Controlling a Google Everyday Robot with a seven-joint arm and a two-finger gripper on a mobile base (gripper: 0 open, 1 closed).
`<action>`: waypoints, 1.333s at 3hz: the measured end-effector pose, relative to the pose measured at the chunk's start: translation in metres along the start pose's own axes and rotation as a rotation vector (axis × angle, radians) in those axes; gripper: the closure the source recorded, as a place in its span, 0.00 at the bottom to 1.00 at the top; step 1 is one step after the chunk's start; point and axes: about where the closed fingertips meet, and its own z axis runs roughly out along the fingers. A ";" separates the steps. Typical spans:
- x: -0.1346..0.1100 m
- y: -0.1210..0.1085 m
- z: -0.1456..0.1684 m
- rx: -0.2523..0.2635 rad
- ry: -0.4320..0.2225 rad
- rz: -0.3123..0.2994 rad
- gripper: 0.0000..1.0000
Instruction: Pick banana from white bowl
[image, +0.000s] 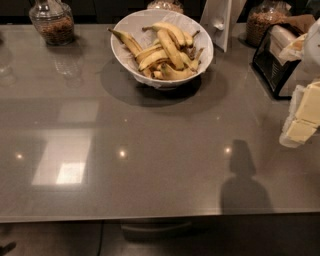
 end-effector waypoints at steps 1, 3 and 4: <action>0.000 0.000 0.000 0.000 0.000 0.000 0.00; -0.034 -0.030 0.003 0.089 -0.165 0.061 0.00; -0.057 -0.062 0.006 0.145 -0.305 0.151 0.00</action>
Offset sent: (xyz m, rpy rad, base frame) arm 0.0303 0.0234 0.0045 0.1269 -0.0862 -0.0132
